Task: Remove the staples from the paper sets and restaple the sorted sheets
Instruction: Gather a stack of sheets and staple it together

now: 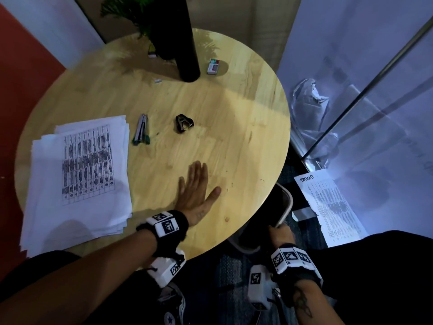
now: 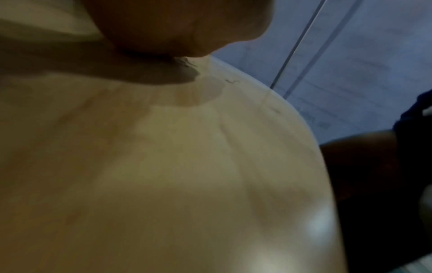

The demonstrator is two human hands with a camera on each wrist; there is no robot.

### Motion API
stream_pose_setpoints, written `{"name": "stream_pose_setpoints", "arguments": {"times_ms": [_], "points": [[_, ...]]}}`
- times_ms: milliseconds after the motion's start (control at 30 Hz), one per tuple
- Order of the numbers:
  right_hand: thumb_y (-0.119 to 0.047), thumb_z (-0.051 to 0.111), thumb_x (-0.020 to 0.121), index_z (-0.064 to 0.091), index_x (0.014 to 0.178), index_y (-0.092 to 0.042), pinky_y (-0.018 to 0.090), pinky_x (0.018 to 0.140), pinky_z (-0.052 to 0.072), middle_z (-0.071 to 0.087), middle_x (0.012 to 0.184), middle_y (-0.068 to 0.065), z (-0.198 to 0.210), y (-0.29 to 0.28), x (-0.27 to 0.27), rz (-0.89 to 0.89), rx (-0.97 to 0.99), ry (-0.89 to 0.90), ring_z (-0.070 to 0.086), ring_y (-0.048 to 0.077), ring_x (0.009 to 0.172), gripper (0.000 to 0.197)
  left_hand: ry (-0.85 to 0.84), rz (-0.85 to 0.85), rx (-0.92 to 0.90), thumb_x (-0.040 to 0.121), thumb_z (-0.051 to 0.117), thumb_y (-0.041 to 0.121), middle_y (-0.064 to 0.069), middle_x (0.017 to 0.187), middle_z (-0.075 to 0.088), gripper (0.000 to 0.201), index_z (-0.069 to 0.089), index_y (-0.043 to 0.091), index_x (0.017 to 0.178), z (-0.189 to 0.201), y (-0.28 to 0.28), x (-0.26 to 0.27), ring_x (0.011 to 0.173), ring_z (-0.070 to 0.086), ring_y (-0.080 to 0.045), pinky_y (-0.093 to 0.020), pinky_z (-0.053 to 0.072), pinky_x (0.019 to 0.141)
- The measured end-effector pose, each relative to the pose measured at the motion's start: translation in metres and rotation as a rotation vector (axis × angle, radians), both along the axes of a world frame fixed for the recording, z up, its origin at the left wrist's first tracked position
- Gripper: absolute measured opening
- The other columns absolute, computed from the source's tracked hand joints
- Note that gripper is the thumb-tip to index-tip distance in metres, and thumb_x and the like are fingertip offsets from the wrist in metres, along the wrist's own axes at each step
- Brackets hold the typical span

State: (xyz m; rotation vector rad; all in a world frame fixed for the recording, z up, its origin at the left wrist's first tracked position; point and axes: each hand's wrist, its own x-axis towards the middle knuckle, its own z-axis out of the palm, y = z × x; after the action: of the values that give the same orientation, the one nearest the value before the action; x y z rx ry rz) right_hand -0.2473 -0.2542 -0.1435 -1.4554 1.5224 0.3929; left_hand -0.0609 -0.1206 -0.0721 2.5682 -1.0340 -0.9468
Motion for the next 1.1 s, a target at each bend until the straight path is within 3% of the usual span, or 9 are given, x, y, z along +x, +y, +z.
{"name": "stream_pose_setpoints", "arguments": {"times_ms": [100,200,300,467,633,800,967,1033,1100], "points": [[-0.015,0.051,0.09,0.051,0.119,0.003,0.034,0.076,0.04,0.057,0.097,0.023,-0.002,-0.001,0.0,0.002,0.004,-0.002,0.058,0.037,0.099,0.034,-0.036,0.23,-0.118,0.056,-0.015,0.091,0.005,0.151,-0.029,0.113,-0.023,0.021,0.144,0.006,0.003,0.023,0.141,-0.024,-0.01,-0.04,-0.015,0.113],[-0.015,0.051,0.09,0.053,0.116,0.005,0.034,0.079,0.041,0.057,0.095,0.023,-0.002,-0.001,-0.001,0.006,0.001,0.007,0.058,0.037,0.1,0.033,-0.14,0.479,-0.095,0.091,0.01,0.066,-0.004,0.158,-0.018,0.082,-0.009,0.013,0.15,0.009,-0.002,0.073,0.146,-0.014,-0.017,-0.046,-0.007,0.118],[-0.015,0.052,0.09,0.053,0.116,0.005,0.031,0.073,0.038,0.052,0.086,0.017,0.001,-0.001,0.0,0.006,-0.004,-0.001,0.056,0.034,0.088,0.033,-0.138,0.59,-0.029,0.098,0.018,0.054,-0.008,0.159,-0.016,0.074,-0.005,0.006,0.15,0.006,-0.009,0.118,0.147,-0.011,-0.02,-0.05,-0.002,0.118],[-0.016,0.05,0.09,0.051,0.122,0.002,0.03,0.071,0.036,0.052,0.086,0.017,0.002,-0.003,0.0,0.017,-0.013,-0.004,0.052,0.032,0.082,0.037,-0.14,0.292,0.123,0.098,0.015,0.053,-0.005,0.159,-0.016,0.072,-0.004,0.008,0.15,0.0,-0.02,0.107,0.145,-0.018,-0.021,-0.051,-0.005,0.115],[-0.016,0.051,0.089,0.056,0.11,0.004,0.035,0.074,0.042,0.054,0.085,0.019,0.005,-0.002,0.001,0.005,-0.026,-0.013,0.051,0.032,0.08,0.03,-0.071,0.166,0.14,0.093,0.008,0.06,-0.003,0.157,-0.023,0.076,-0.011,0.013,0.15,0.01,-0.011,0.069,0.143,-0.024,-0.02,-0.052,-0.009,0.115],[-0.017,0.051,0.089,0.051,0.12,0.003,0.036,0.078,0.043,0.055,0.089,0.019,0.009,0.0,0.003,0.007,-0.013,-0.01,0.056,0.034,0.087,0.037,0.069,-0.118,0.099,0.059,-0.013,0.087,0.011,0.145,-0.036,0.109,-0.022,0.022,0.146,0.02,0.002,0.026,0.135,-0.033,-0.007,-0.045,-0.018,0.113],[-0.015,0.051,0.089,0.053,0.117,0.004,0.034,0.076,0.04,0.053,0.089,0.019,0.014,0.002,0.003,0.009,0.007,0.003,0.055,0.034,0.088,0.034,-0.032,0.028,0.107,0.096,0.005,0.057,-0.001,0.155,-0.027,0.069,-0.016,0.017,0.148,0.014,-0.018,0.07,0.142,-0.024,-0.015,-0.043,-0.012,0.115],[-0.014,0.05,0.09,0.052,0.118,0.005,0.033,0.074,0.038,0.054,0.092,0.021,0.017,0.001,0.003,0.023,0.012,0.019,0.055,0.035,0.089,0.034,-0.077,-0.102,0.174,0.091,0.001,0.063,0.002,0.151,-0.033,0.074,-0.017,0.018,0.148,0.011,-0.021,0.064,0.141,-0.028,-0.018,-0.049,-0.013,0.114],[-0.014,0.049,0.091,0.051,0.12,0.005,0.031,0.072,0.036,0.055,0.095,0.024,0.021,0.0,0.002,0.053,0.016,0.034,0.052,0.033,0.084,0.035,-0.037,-0.301,0.197,0.073,-0.013,0.076,0.007,0.144,-0.037,0.092,-0.02,0.021,0.147,0.011,-0.016,0.043,0.138,-0.032,-0.016,-0.053,-0.014,0.115]]}}
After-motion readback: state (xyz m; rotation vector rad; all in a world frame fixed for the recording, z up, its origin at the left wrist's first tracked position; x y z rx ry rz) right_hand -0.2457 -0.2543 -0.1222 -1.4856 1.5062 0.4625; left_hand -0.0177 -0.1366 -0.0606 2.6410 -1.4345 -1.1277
